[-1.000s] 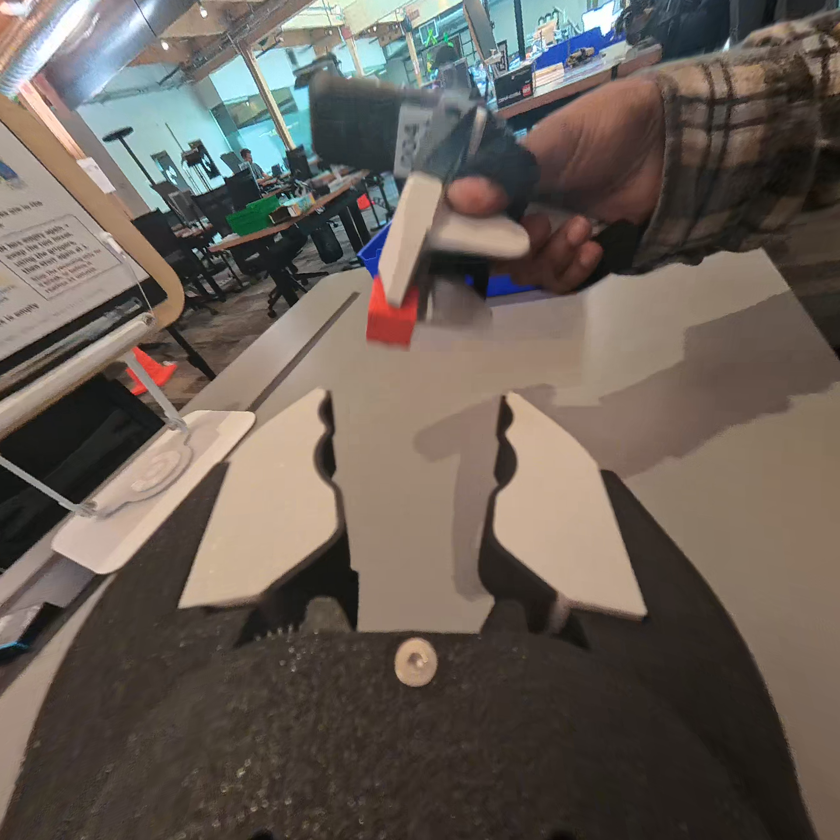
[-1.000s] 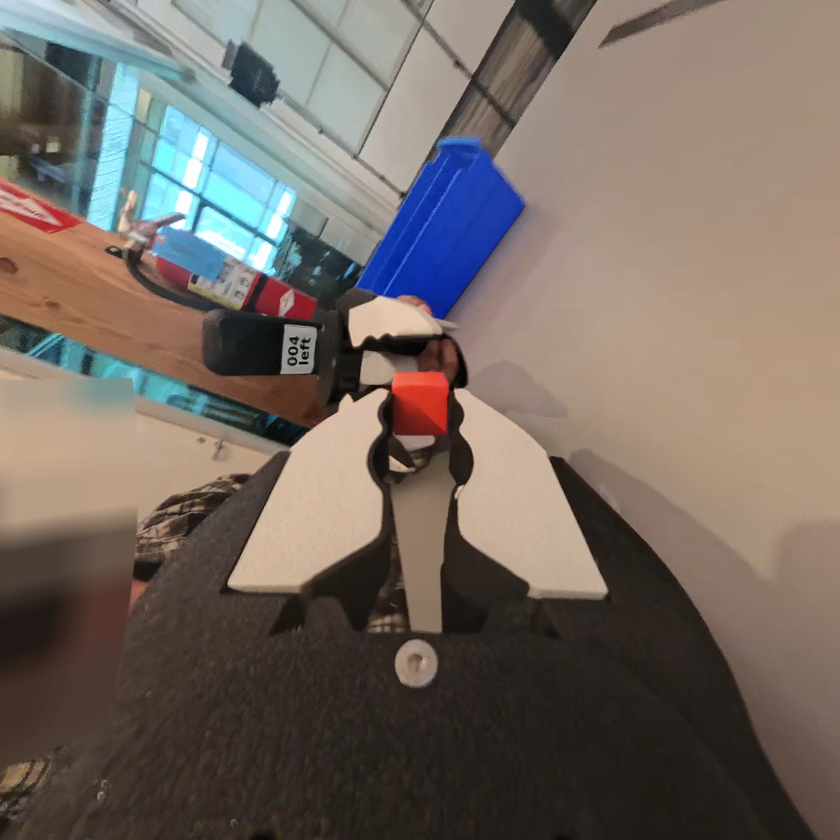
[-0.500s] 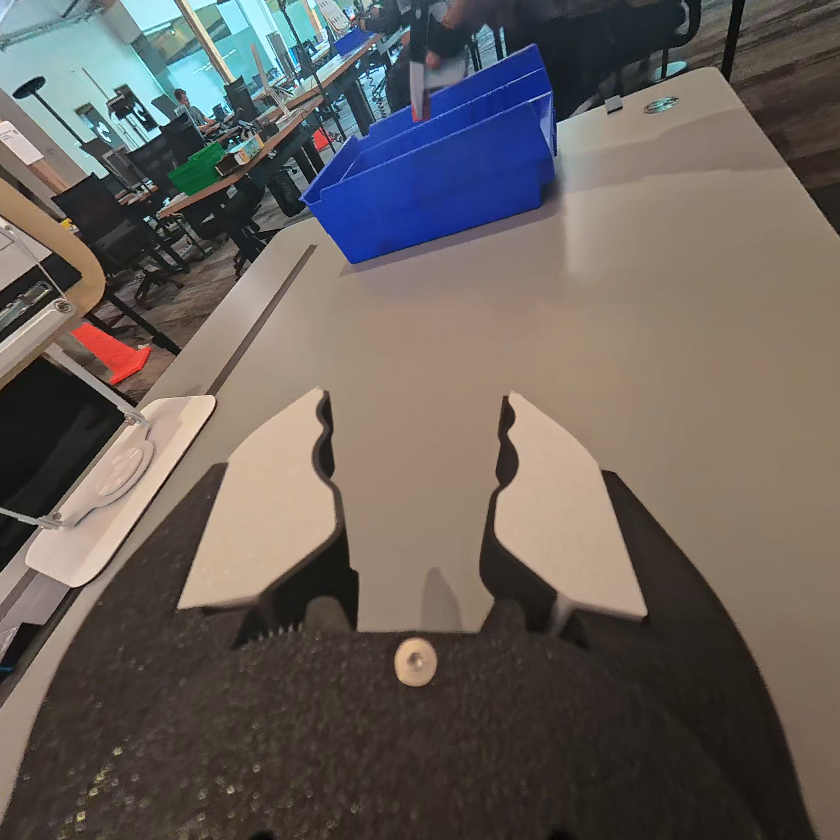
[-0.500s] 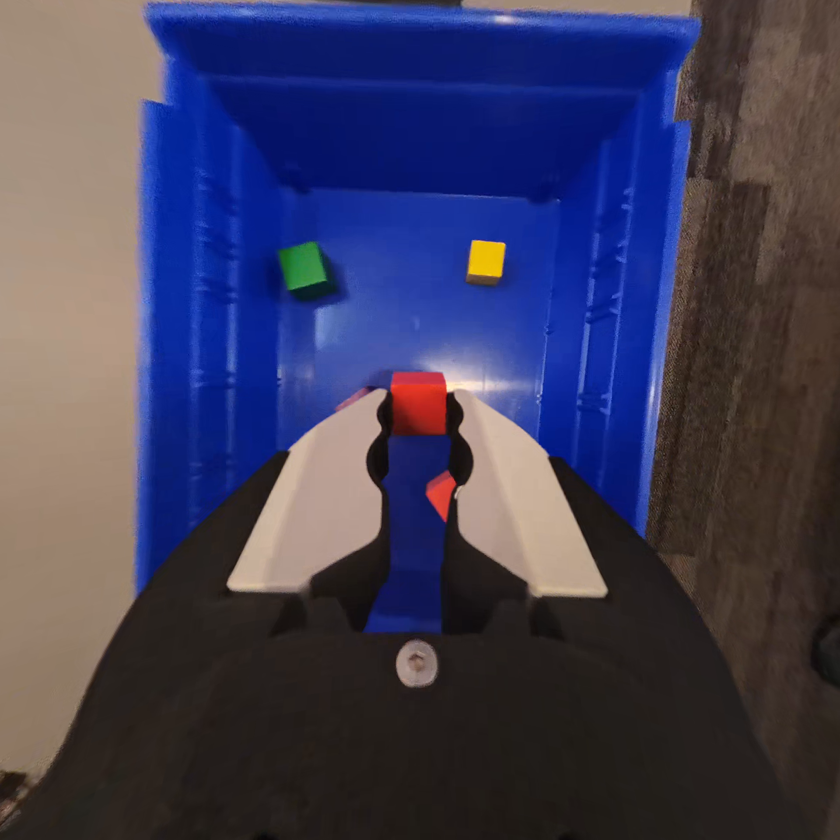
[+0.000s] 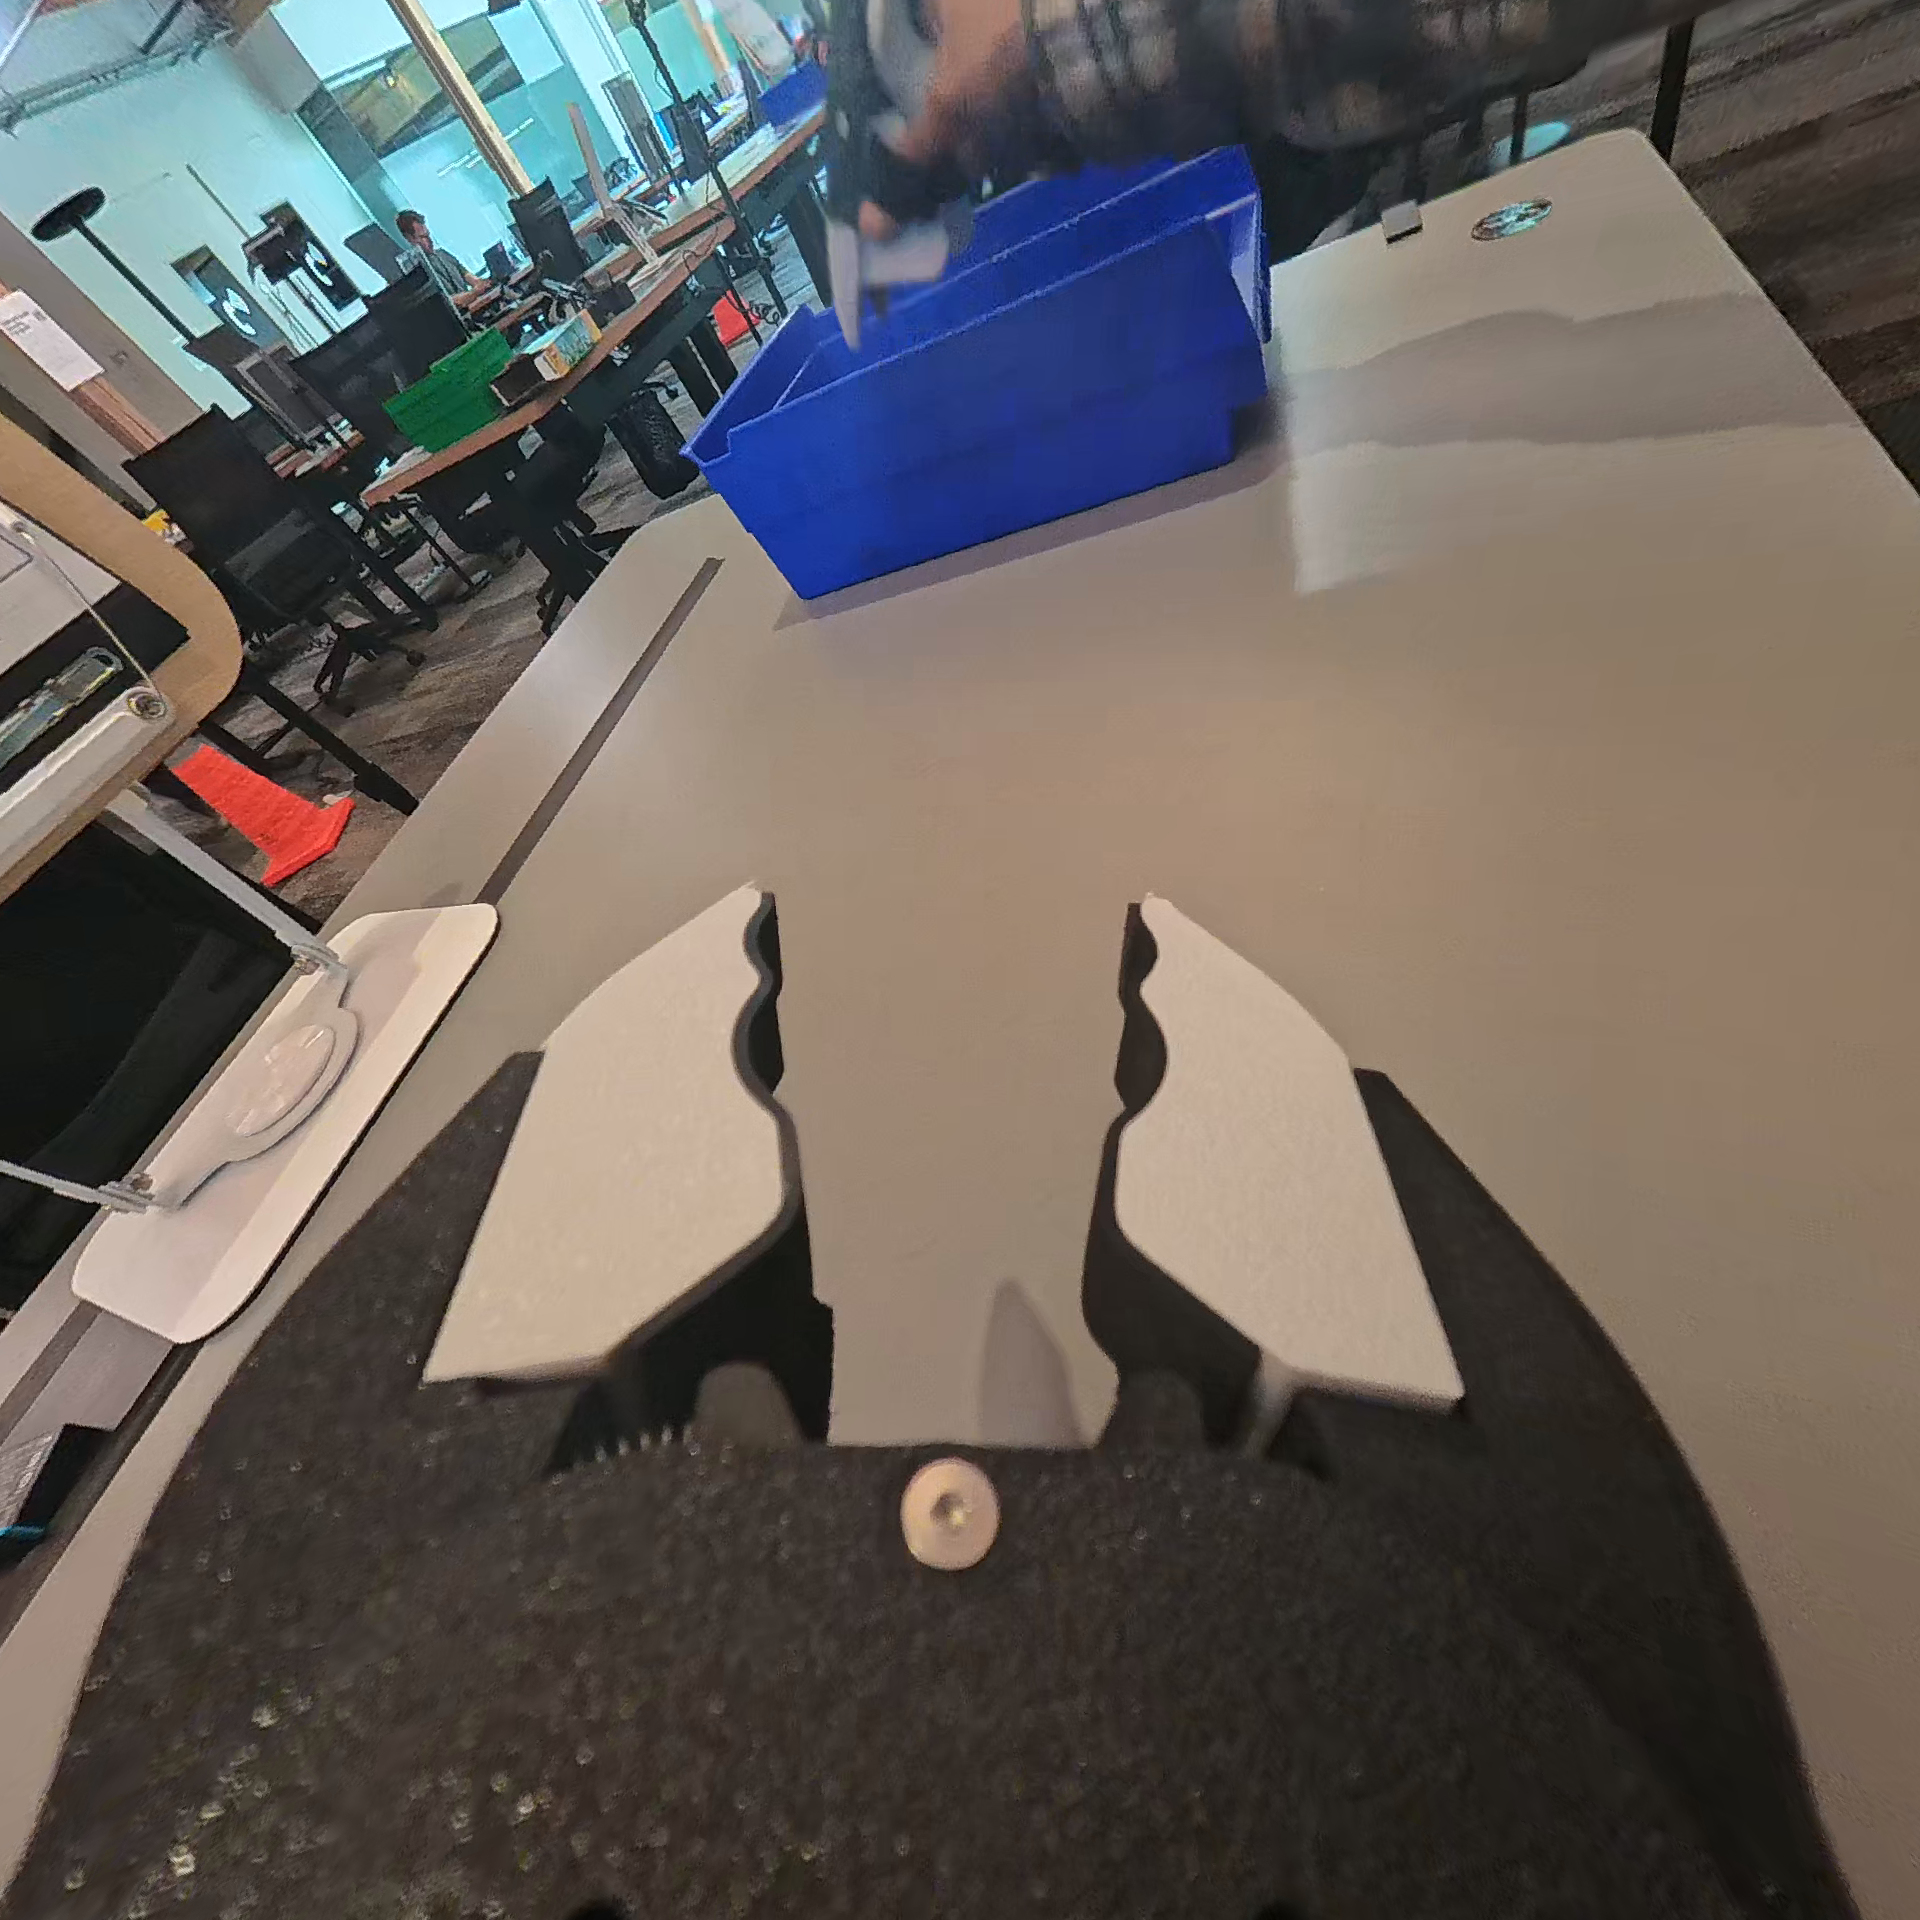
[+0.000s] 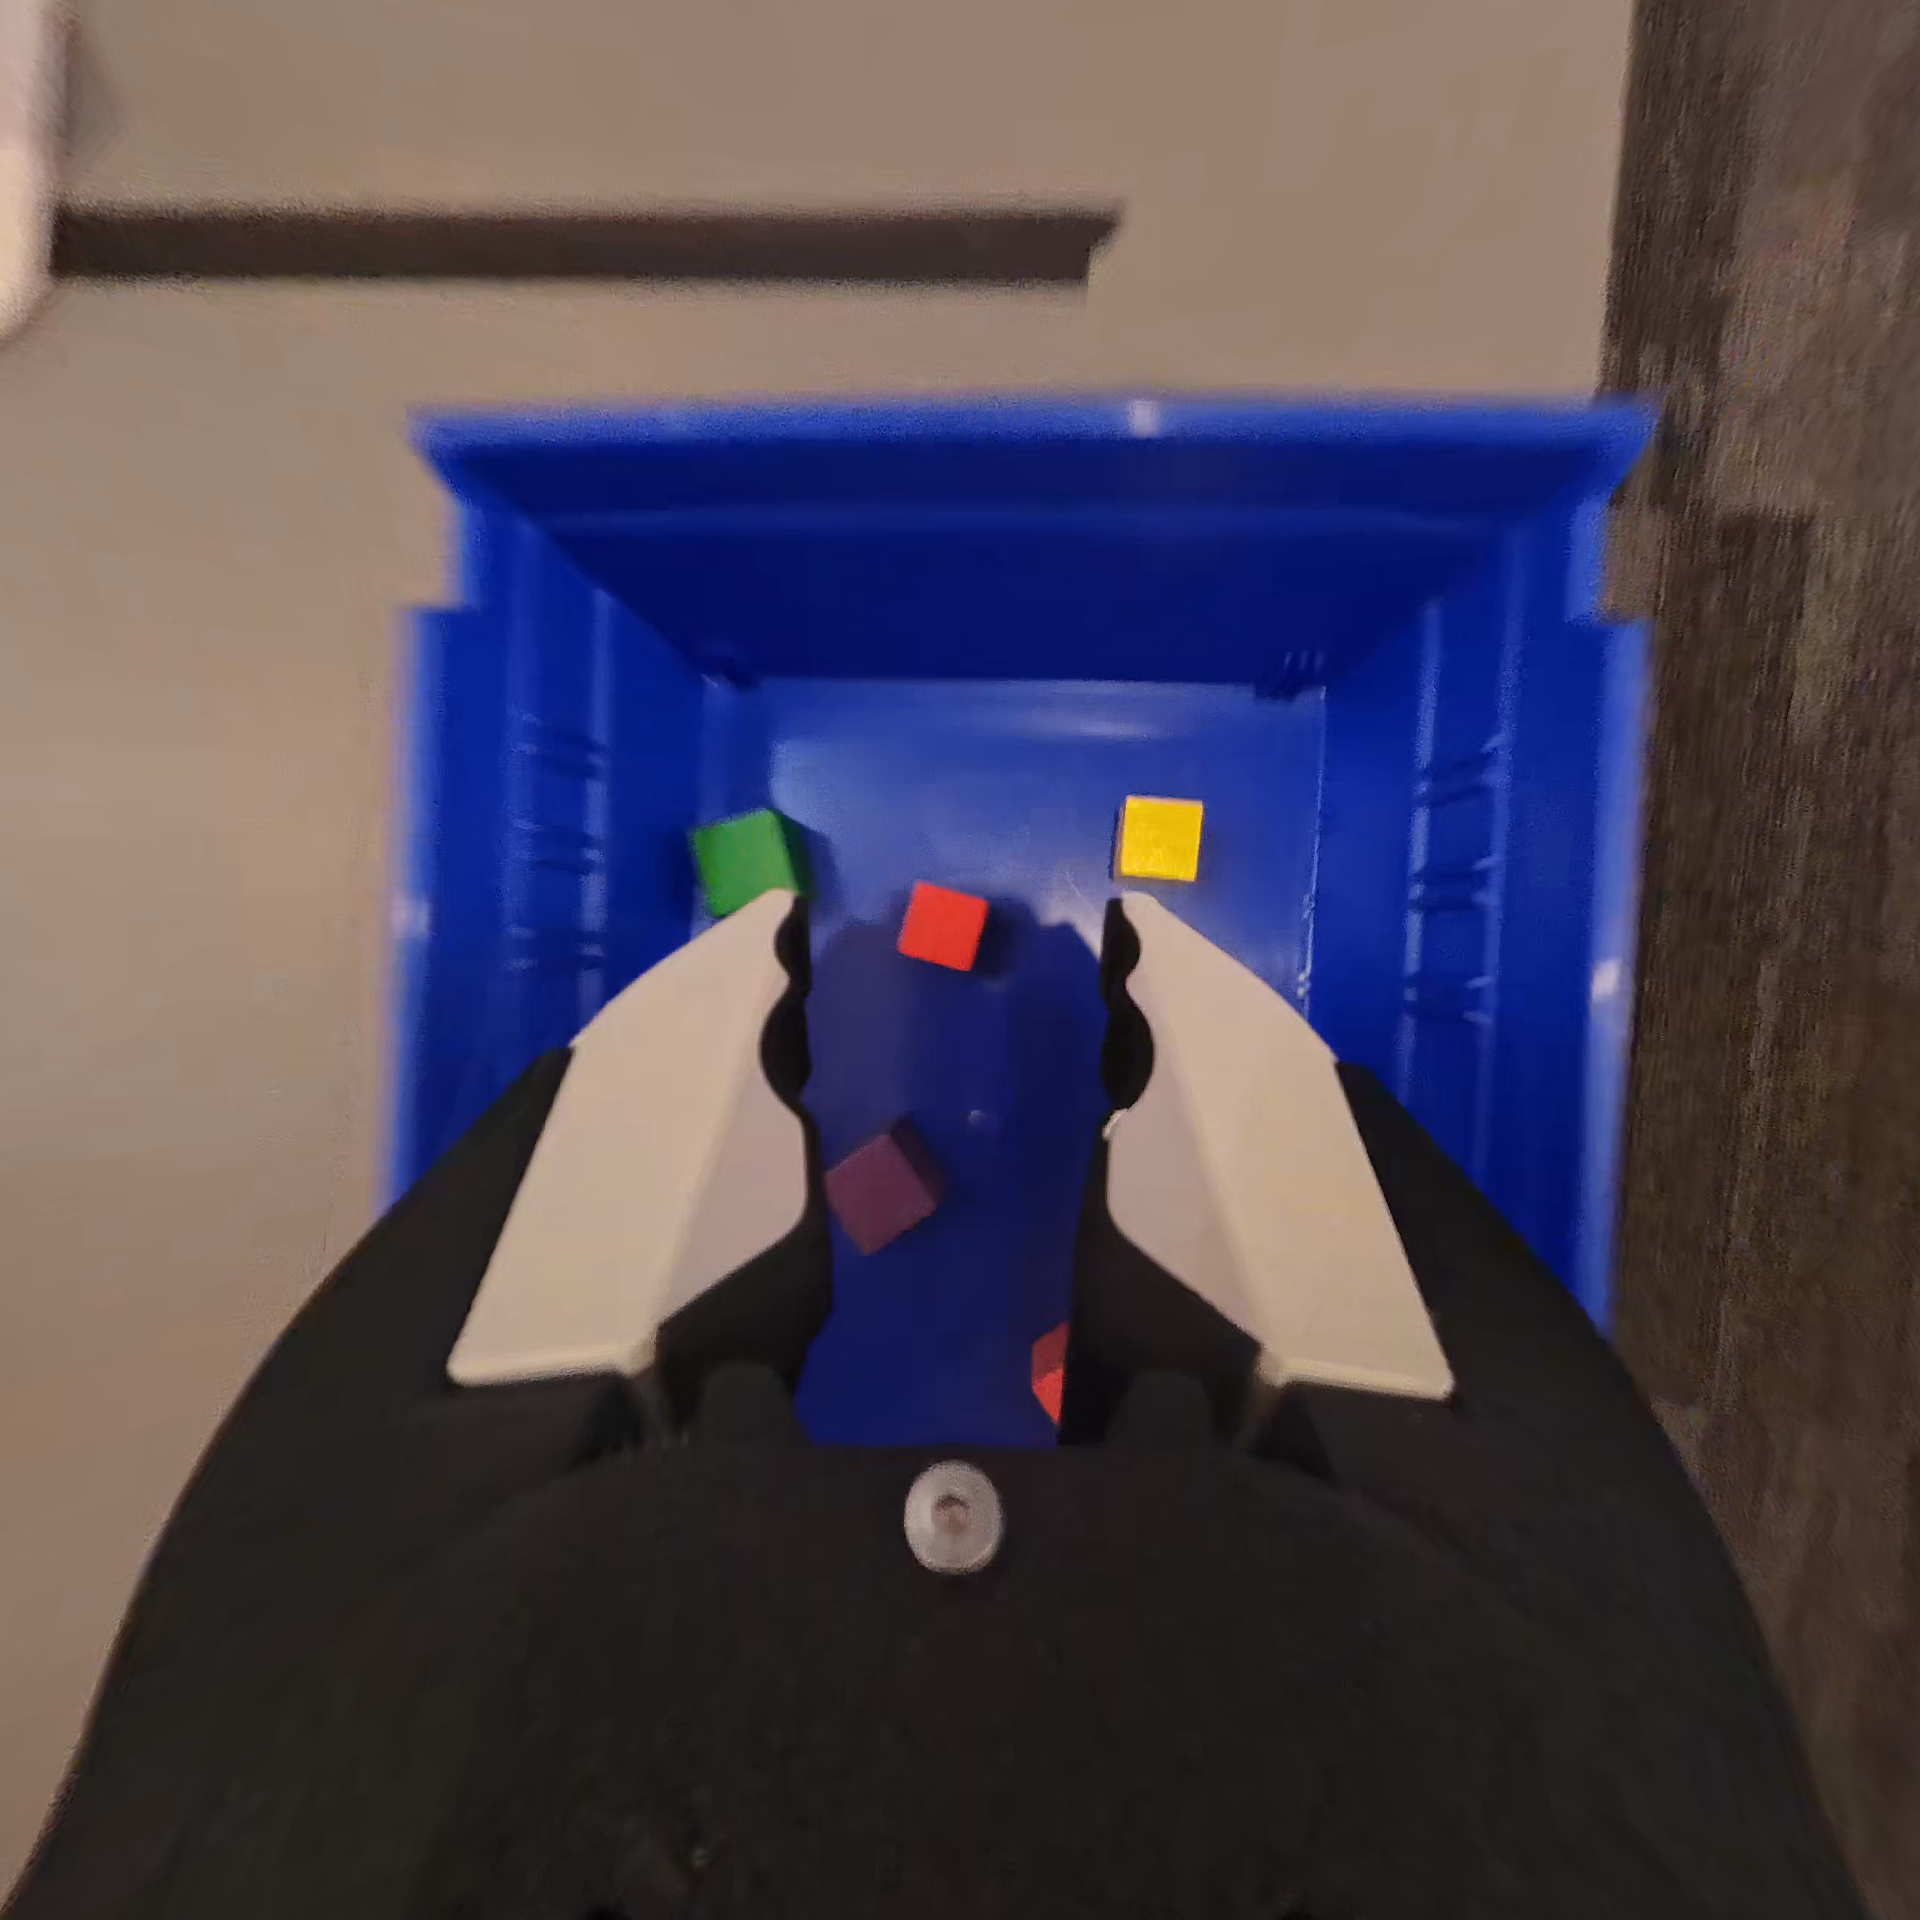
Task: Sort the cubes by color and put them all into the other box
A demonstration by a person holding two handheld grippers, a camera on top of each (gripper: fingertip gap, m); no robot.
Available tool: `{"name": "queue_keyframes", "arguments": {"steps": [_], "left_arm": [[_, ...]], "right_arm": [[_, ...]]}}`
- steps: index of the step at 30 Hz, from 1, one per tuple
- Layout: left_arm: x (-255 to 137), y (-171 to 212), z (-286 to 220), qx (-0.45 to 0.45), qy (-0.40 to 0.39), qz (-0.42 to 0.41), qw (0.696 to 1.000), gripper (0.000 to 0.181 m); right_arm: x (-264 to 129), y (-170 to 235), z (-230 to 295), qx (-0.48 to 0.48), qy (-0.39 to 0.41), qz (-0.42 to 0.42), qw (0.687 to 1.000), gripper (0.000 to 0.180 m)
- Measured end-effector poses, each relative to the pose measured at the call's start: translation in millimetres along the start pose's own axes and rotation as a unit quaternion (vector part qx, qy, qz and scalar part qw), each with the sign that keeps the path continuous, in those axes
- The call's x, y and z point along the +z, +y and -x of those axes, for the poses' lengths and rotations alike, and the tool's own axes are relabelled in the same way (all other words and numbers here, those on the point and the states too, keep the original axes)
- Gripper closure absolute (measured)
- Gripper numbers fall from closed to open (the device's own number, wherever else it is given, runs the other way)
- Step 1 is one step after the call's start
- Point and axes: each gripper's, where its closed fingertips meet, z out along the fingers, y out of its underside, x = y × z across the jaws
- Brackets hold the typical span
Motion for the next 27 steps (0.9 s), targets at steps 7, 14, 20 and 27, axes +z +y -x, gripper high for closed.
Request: {"name": "queue_keyframes", "arguments": {"steps": [7, 14, 20, 27], "left_arm": [[2, 3, -1, 0.006, 0.000, 0.010, 1.000, 0.118], [2, 5, 2, -0.004, -0.002, 0.010, 1.000, 0.118], [3, 6, 3, 0.000, -0.007, 0.012, 1.000, 0.119], [-9, 12, 21, -0.027, -0.037, 0.030, 0.998, 0.116]], "right_arm": [[-139, -56, 95, -0.127, -0.040, -0.148, 0.980, 0.103], [-147, -2, 224, -0.252, -0.120, -0.270, 0.921, 0.087], [-76, 50, 296, -0.260, -0.221, -0.308, 0.888, 0.087], [-15, 76, 329, -0.259, -0.262, -0.323, 0.872, 0.088]]}}
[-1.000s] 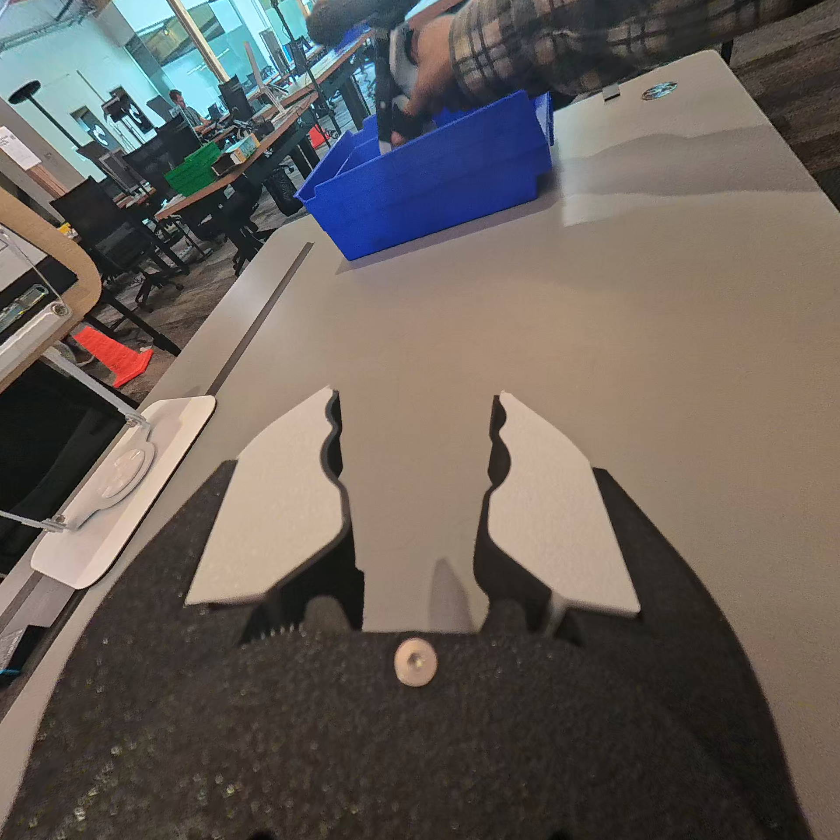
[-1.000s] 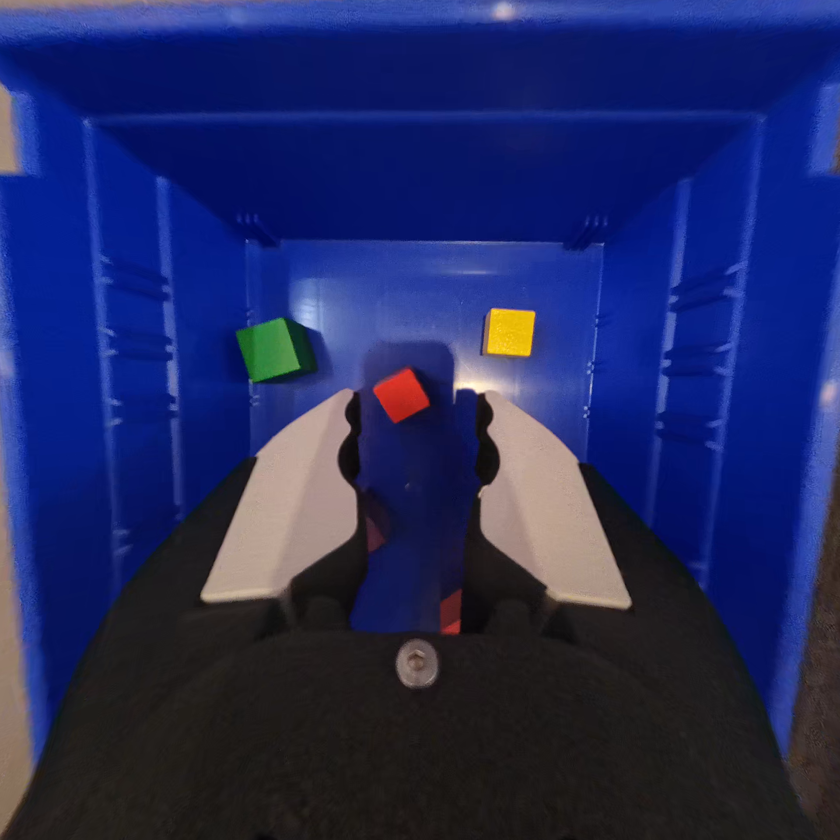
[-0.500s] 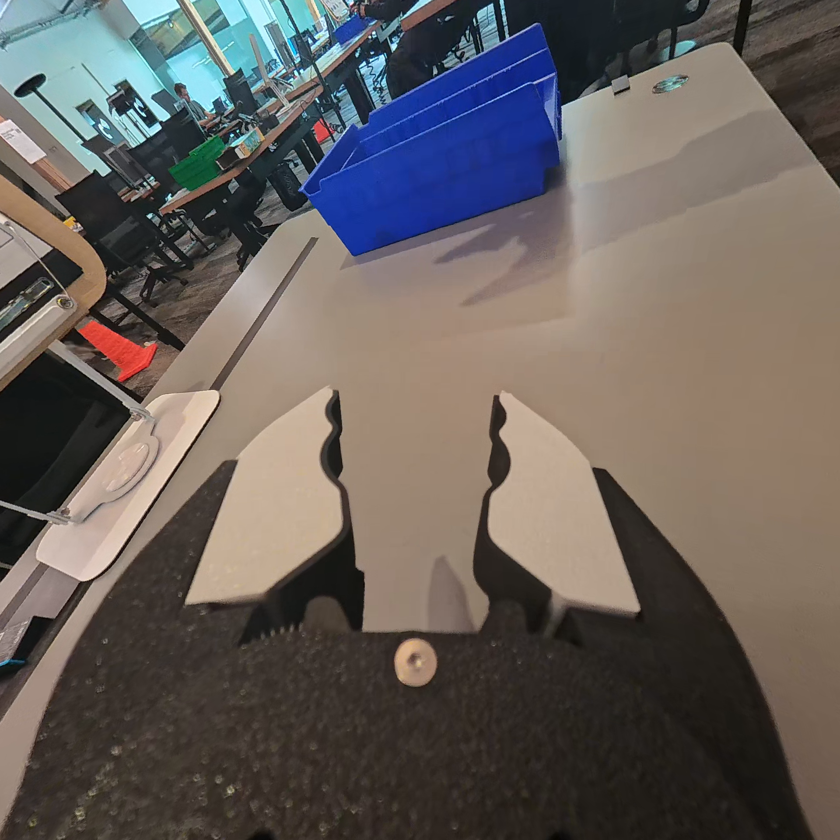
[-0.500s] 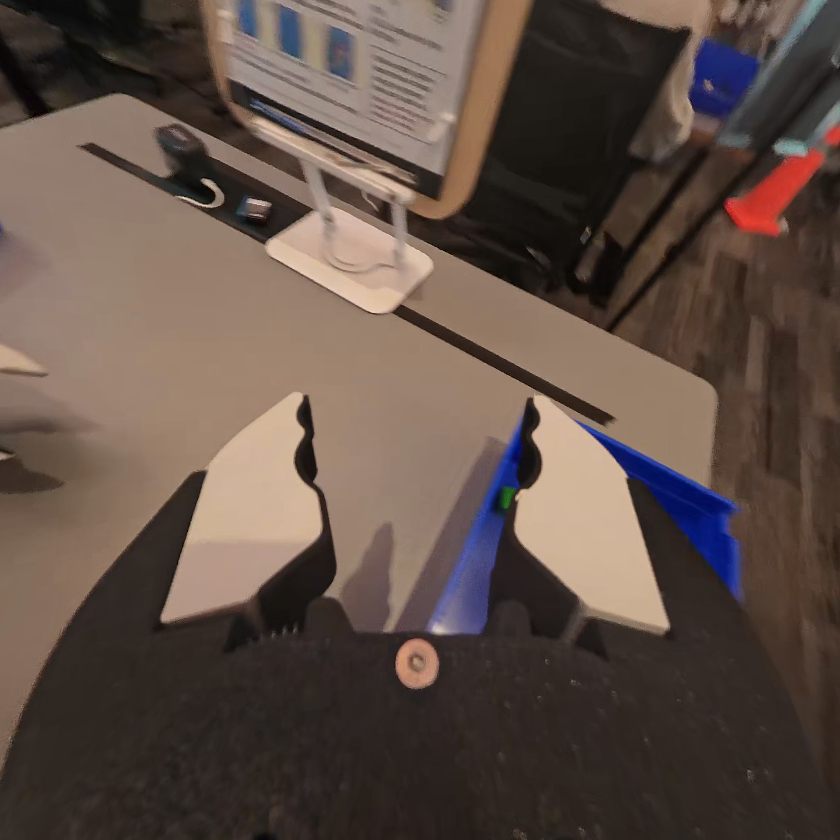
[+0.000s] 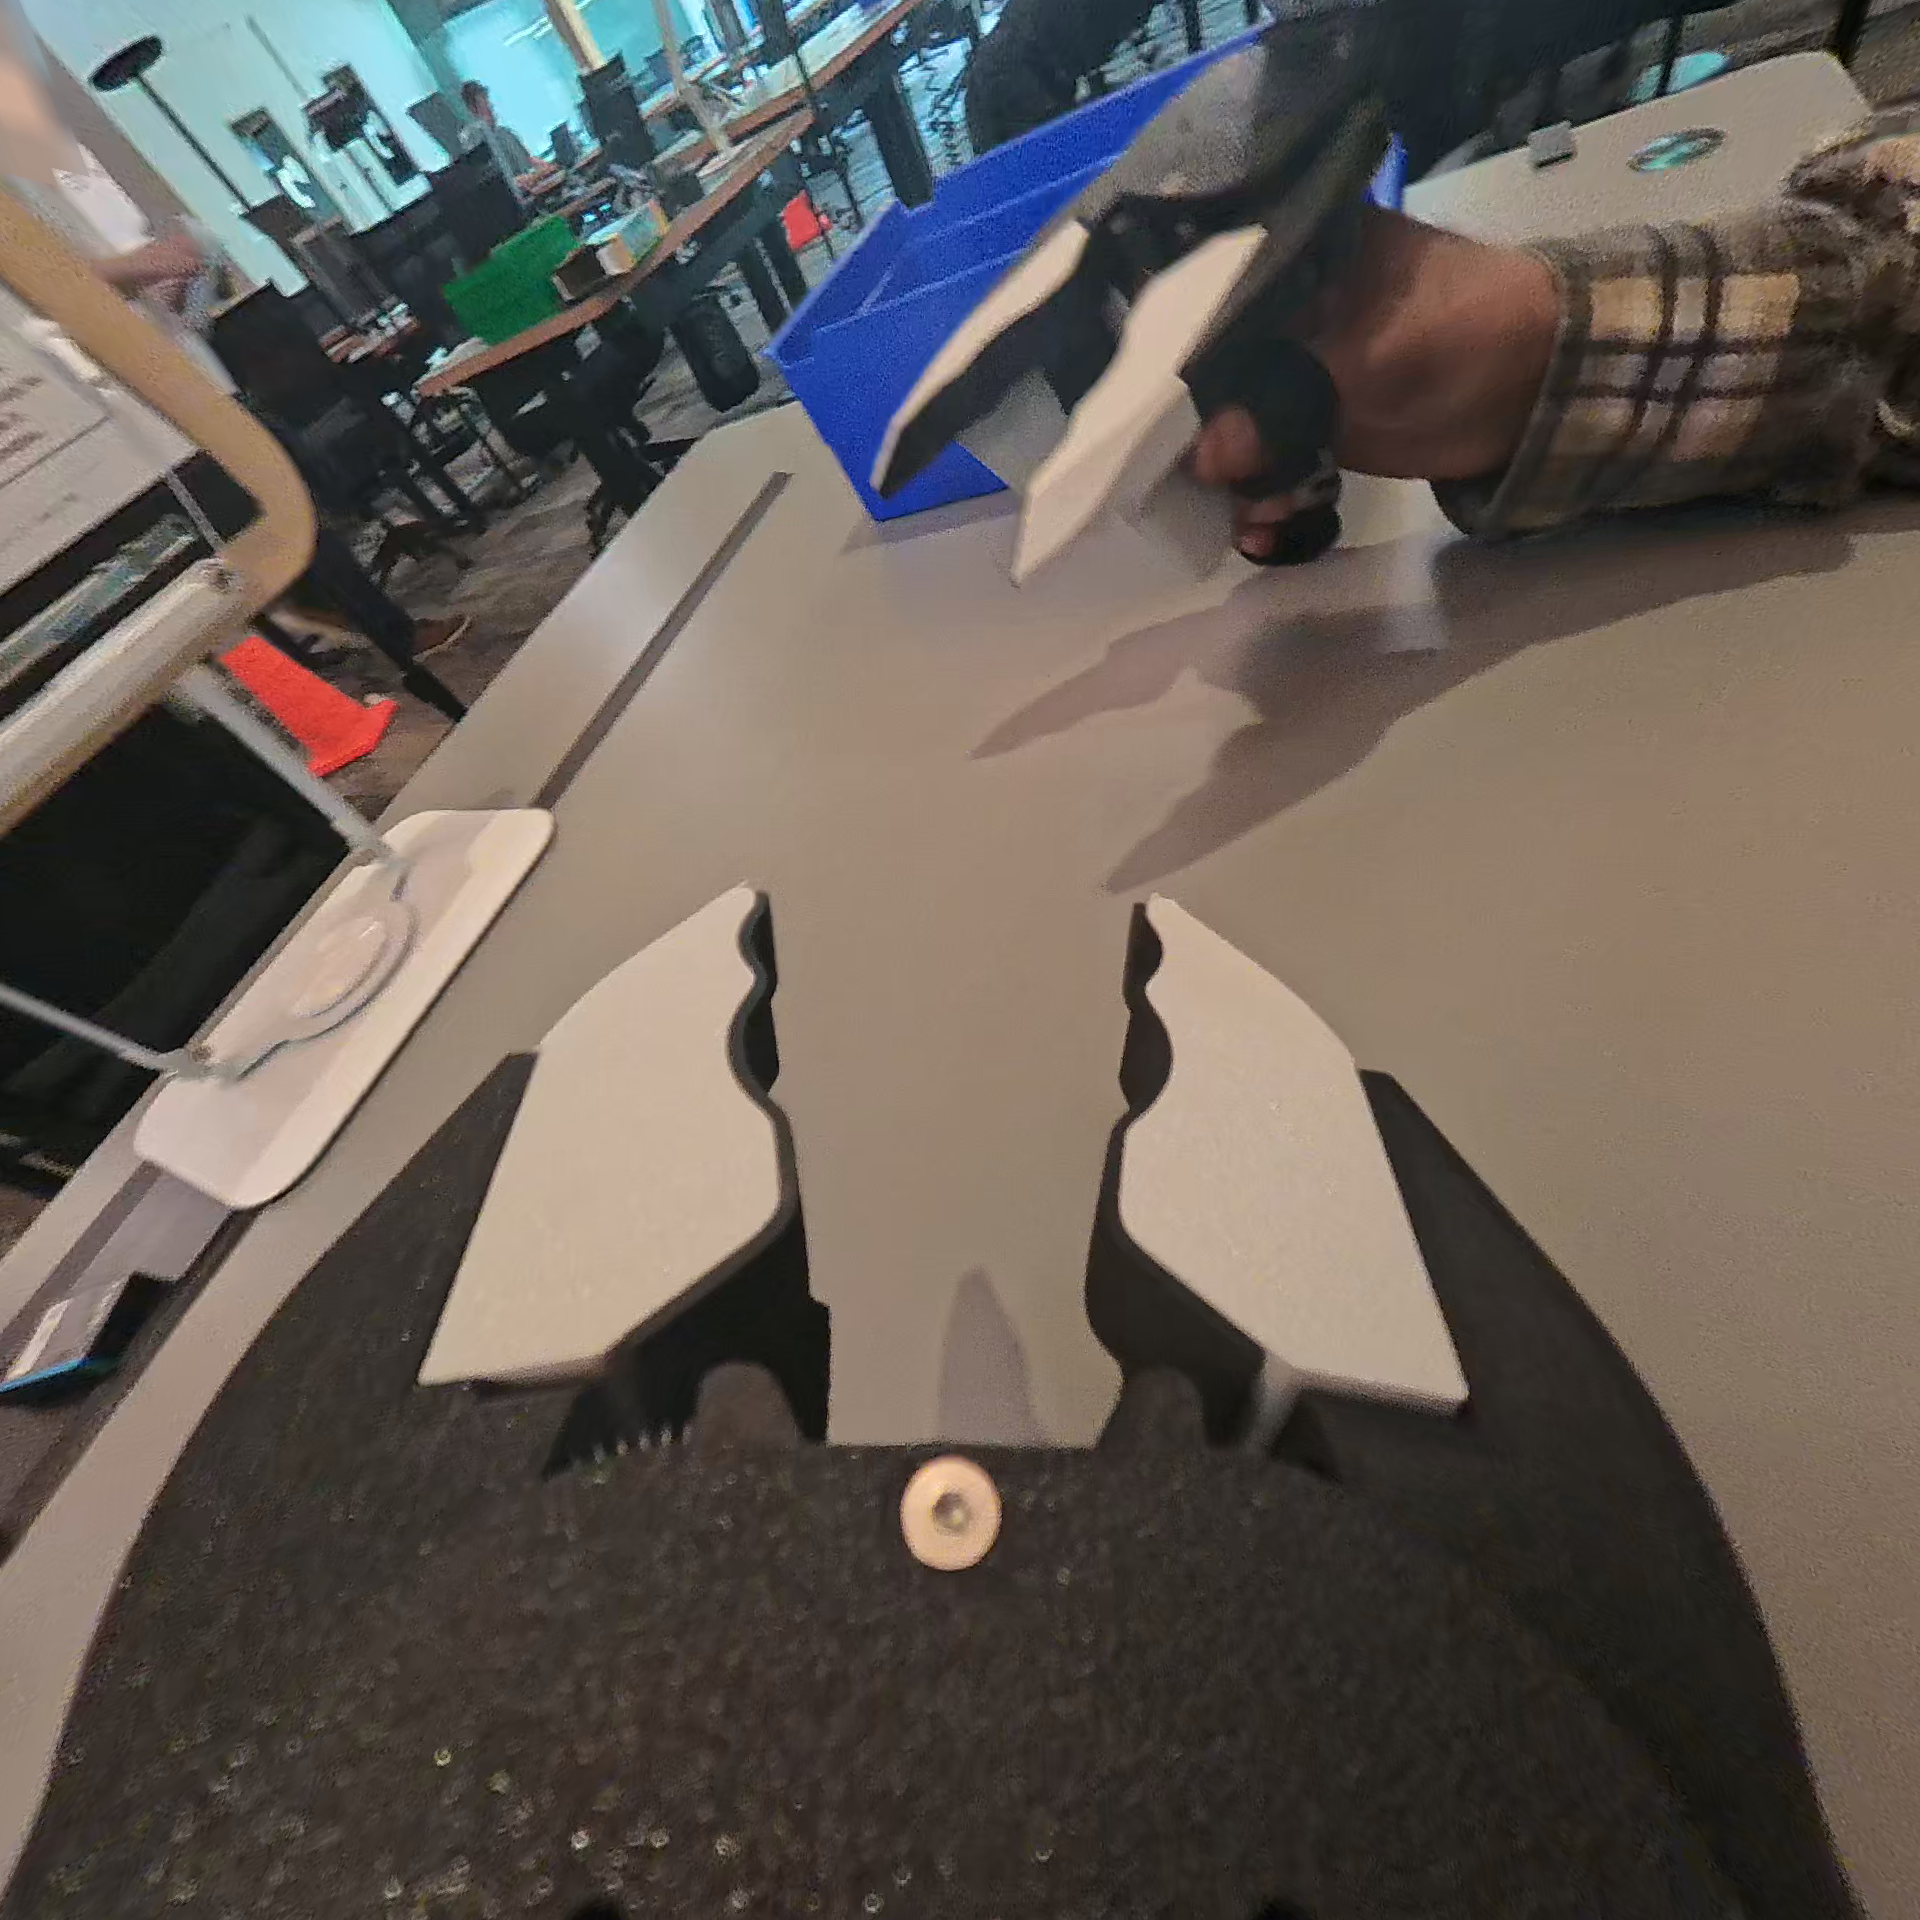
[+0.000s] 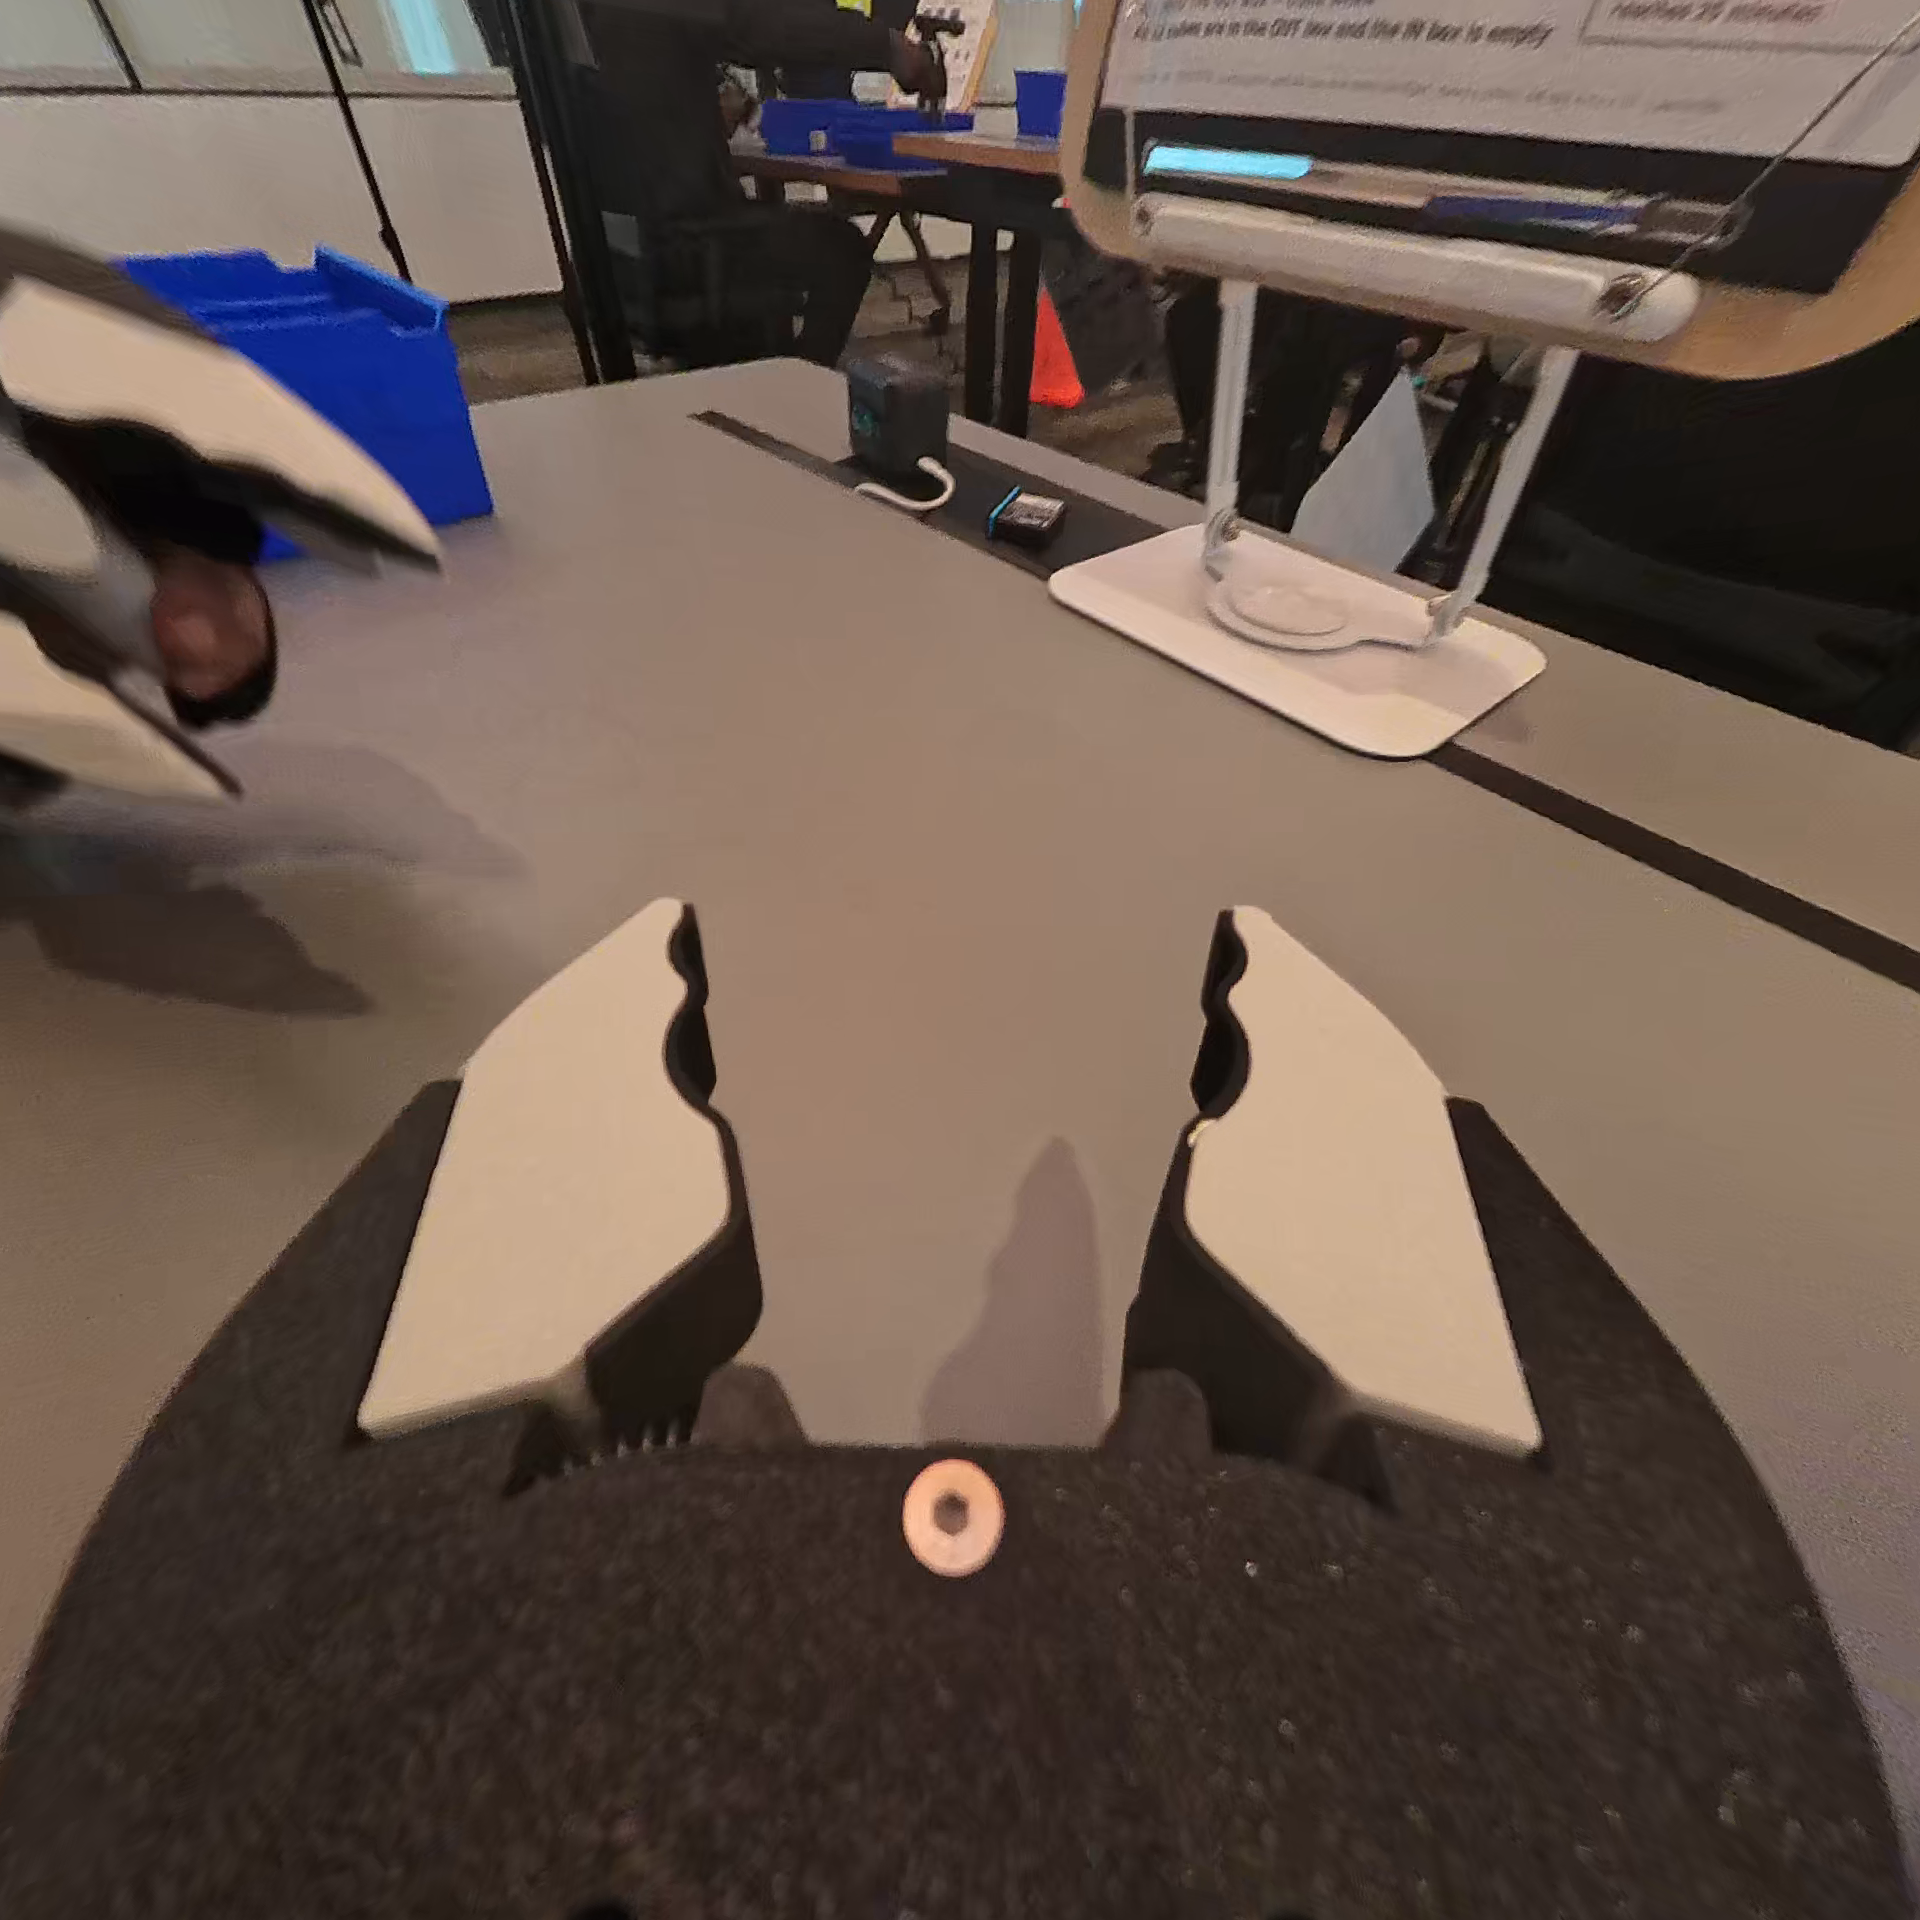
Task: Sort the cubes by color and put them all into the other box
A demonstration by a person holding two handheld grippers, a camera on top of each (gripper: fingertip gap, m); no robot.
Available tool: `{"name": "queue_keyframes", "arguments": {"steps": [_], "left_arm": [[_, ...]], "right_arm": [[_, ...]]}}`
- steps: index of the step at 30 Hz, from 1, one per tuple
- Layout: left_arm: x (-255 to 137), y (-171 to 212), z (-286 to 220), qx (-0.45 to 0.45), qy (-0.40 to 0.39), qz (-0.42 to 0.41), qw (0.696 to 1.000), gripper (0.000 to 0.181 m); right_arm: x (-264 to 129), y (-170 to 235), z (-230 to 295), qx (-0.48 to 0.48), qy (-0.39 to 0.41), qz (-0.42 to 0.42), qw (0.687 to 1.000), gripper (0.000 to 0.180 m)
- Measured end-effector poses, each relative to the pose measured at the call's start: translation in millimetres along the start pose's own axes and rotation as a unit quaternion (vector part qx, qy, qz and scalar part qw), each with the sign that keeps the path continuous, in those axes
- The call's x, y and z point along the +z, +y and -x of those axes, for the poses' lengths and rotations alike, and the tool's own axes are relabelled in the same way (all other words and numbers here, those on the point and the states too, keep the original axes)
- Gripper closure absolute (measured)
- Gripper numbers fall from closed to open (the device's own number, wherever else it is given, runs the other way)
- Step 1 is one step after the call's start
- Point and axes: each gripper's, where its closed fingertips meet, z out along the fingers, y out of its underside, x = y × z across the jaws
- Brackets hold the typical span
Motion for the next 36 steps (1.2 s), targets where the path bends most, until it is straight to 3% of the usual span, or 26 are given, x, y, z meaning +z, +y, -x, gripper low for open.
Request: {"name": "queue_keyframes", "arguments": {"steps": [4, 9, 13, 17, 22, 26, 36], "left_arm": [[-54, -16, 29, -0.005, -0.051, 0.004, 0.999, 0.119], [-176, -12, 87, -0.029, -0.142, 0.077, 0.986, 0.119], [-285, 33, 148, -0.042, -0.249, 0.212, 0.944, 0.119], [-347, 109, 171, -0.018, -0.199, 0.384, 0.902, 0.114], [-383, 198, 177, 0.031, -0.093, 0.568, 0.817, 0.111], [-390, 244, 179, 0.054, -0.033, 0.635, 0.770, 0.111], [-399, 304, 186, 0.055, 0.020, 0.685, 0.726, 0.116]], "right_arm": [[2, 9, 8, -0.054, 0.003, 0.010, 0.998, 0.091], [3, 8, 21, -0.058, -0.017, 0.009, 0.998, 0.092], [5, 8, 27, -0.062, -0.026, 0.011, 0.998, 0.093], [8, 8, 32, -0.058, -0.040, 0.010, 0.997, 0.093], [8, 10, 33, -0.068, -0.040, 0.013, 0.997, 0.093], [7, 11, 31, -0.070, -0.038, 0.013, 0.997, 0.093], [9, 17, 26, -0.053, -0.043, 0.020, 0.997, 0.093]]}}
